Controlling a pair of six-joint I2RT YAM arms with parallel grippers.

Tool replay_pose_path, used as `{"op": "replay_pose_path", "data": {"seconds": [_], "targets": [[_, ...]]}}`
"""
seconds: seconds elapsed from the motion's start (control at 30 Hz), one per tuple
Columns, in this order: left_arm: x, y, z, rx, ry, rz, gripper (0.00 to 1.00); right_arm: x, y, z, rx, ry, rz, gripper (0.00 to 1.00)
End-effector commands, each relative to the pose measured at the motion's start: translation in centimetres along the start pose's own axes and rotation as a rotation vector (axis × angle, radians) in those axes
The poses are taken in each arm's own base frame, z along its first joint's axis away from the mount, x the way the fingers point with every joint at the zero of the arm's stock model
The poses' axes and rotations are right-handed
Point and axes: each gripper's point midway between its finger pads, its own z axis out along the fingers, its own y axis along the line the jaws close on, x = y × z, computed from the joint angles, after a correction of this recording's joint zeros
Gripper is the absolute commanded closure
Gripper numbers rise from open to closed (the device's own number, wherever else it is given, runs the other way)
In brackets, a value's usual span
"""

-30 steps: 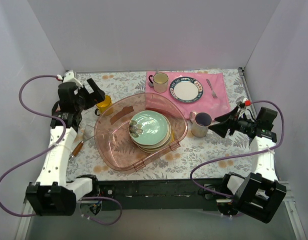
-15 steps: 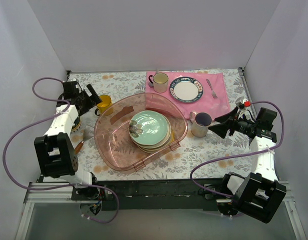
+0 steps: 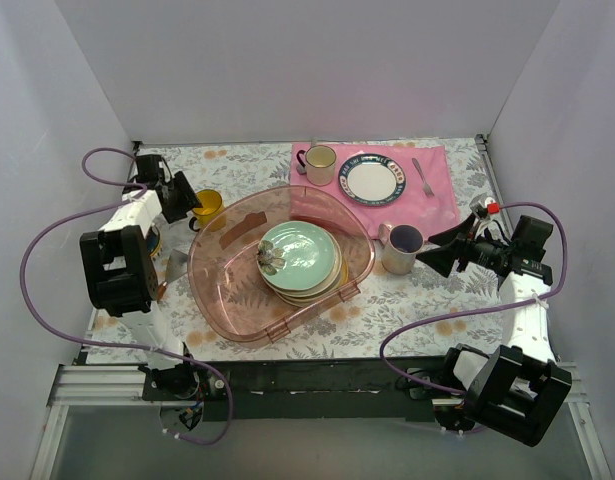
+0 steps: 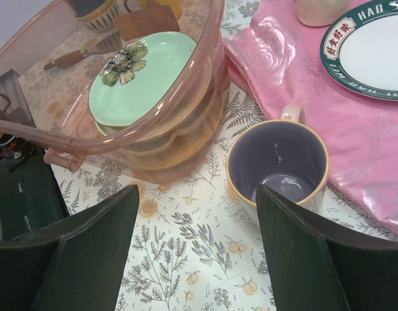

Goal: Place the mixed dishes into the plastic bin
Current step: Pick up the cup at the center of the board.

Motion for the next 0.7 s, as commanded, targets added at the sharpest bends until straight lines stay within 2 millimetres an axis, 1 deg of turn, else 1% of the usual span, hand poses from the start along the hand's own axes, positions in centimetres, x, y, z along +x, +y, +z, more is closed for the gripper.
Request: {"op": "replay_pose_path", "data": {"seconds": [0.0, 0.07, 0.1, 0.17, 0.3, 0.33, 0.43, 0.47, 0.57, 0.63, 0.67], "targets": [[-1.2, -0.2, -0.1, 0.003, -0.008, 0.025, 0.56, -0.3, 0.2, -0.1, -0.015, -0.008, -0.017, 0.19], [-1.2, -0.2, 0.0, 0.000, -0.007, 0.033, 0.59, -0.4, 0.2, -0.1, -0.015, -0.009, -0.020, 0.19], [-1.2, -0.2, 0.0, 0.000, -0.007, 0.035, 0.64, -0.4, 0.2, -0.1, -0.015, -0.008, -0.017, 0.19], [-1.1, 0.0, 0.0, -0.005, -0.003, 0.042, 0.68, -0.3, 0.2, -0.1, -0.016, -0.008, -0.016, 0.19], [-1.1, 0.0, 0.1, -0.004, 0.003, 0.050, 0.74, -0.3, 0.2, -0.1, -0.016, -0.007, -0.014, 0.19], [-1.2, -0.2, 0.1, 0.003, 0.002, 0.052, 0.79, -0.3, 0.1, -0.1, -0.016, -0.007, -0.014, 0.19], [-1.2, -0.3, 0.2, 0.013, 0.009, 0.060, 0.85, -0.3, 0.1, -0.1, -0.016, -0.007, -0.013, 0.19], [-1.2, -0.4, 0.2, 0.020, 0.015, 0.061, 0.90, -0.3, 0.1, -0.1, -0.016, -0.007, -0.013, 0.19], [-1.3, -0.9, 0.2, 0.037, 0.020, 0.065, 1.00, -0.3, 0.1, -0.1, -0.017, -0.006, -0.011, 0.19], [-1.5, -1.0, 0.0, 0.042, 0.018, 0.063, 1.00, -0.3, 0.1, -0.1, -0.017, -0.005, -0.010, 0.19], [-1.9, -1.4, -0.4, 0.051, 0.005, 0.064, 1.00, -0.3, 0.1, -0.1, -0.016, -0.005, -0.012, 0.19]]}}
